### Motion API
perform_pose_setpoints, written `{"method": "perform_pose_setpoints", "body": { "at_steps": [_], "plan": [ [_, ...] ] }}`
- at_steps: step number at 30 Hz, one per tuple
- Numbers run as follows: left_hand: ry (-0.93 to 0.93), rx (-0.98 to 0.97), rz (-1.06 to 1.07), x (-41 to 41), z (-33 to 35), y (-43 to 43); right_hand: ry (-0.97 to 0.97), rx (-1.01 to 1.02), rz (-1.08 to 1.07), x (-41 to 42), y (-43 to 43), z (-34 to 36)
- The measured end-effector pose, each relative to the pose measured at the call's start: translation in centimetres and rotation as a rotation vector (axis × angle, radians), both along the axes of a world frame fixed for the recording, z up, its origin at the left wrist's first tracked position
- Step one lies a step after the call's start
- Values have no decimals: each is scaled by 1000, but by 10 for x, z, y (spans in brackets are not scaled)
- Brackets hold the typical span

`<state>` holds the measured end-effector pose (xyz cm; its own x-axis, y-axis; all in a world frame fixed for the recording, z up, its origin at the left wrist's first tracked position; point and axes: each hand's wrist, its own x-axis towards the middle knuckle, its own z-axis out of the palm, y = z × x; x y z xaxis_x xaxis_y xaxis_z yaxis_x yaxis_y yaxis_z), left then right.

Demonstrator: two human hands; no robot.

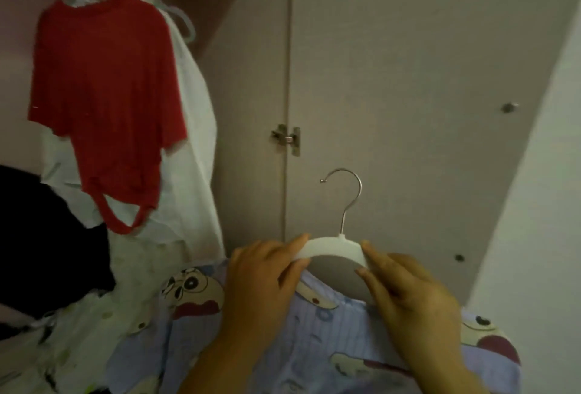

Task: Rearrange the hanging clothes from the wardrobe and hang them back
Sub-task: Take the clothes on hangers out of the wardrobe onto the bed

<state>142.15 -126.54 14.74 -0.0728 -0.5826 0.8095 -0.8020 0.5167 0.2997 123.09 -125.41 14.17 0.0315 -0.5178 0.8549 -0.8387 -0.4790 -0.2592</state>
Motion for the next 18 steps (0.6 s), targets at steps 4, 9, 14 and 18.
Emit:
{"method": "perform_pose_setpoints", "body": {
  "at_steps": [4,9,14,18],
  "plan": [
    [-27,11,-166,-57,-6,32,16,-2,-195,-50,68,-7],
    [-21,18,-453,-124,-31,85,21,77,-462,-98,173,-29],
    [15,38,-782,-196,-57,171,3,133,-747,-134,305,-48],
    [16,64,-1028,-260,-61,260,8,129,-968,-158,420,-44]
  ]
}}
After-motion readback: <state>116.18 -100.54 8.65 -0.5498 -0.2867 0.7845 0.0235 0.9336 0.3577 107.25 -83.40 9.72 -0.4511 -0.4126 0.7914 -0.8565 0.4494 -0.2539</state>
